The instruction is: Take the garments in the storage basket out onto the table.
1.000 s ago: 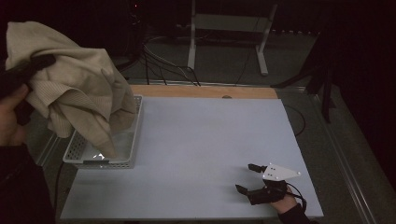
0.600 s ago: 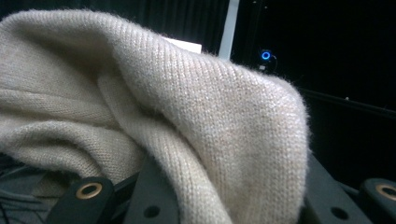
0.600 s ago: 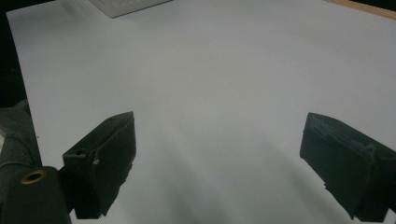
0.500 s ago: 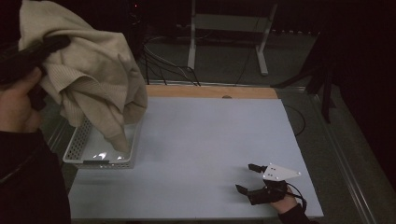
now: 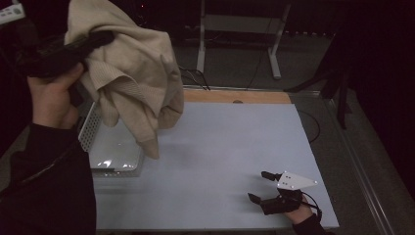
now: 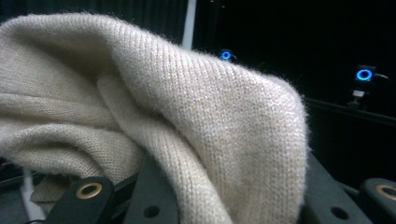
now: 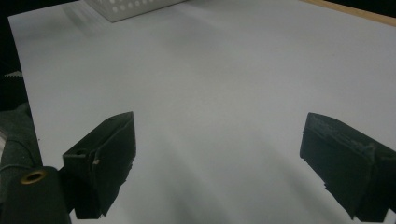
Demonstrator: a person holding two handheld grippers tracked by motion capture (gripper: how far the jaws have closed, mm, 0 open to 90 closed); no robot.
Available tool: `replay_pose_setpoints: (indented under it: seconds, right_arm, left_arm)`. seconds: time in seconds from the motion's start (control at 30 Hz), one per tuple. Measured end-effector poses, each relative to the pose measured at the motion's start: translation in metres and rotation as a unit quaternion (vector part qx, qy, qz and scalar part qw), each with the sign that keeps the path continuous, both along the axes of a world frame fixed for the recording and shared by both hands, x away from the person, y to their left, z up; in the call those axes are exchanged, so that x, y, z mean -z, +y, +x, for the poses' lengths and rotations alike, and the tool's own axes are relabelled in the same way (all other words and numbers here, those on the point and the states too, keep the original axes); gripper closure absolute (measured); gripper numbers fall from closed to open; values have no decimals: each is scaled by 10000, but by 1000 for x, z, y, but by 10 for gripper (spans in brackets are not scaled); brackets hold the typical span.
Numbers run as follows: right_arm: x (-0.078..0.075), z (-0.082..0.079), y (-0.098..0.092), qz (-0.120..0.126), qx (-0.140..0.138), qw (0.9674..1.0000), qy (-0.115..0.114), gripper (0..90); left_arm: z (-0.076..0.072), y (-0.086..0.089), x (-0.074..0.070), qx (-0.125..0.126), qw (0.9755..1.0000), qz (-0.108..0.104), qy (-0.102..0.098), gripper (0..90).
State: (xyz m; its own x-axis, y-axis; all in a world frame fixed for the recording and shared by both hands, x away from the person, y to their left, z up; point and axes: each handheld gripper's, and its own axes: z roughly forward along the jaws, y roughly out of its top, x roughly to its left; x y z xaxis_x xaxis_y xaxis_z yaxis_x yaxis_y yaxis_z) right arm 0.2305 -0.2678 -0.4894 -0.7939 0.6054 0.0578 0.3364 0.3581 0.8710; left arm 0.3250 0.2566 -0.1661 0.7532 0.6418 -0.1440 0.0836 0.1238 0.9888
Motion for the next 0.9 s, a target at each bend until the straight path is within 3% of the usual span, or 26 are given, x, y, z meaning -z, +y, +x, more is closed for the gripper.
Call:
replay_pose_setpoints:
  seconds: [0.47,0.9]
  right_arm:
    - [-2,-1,-2,62,27,10000,-54,108]
    - [-3,-1,-5,126,88,9998,-90,108]
  left_arm:
    - [26,-55,17,559,9983,58,138,736]
    - [50,-106,42,838,9956,204,366,735]
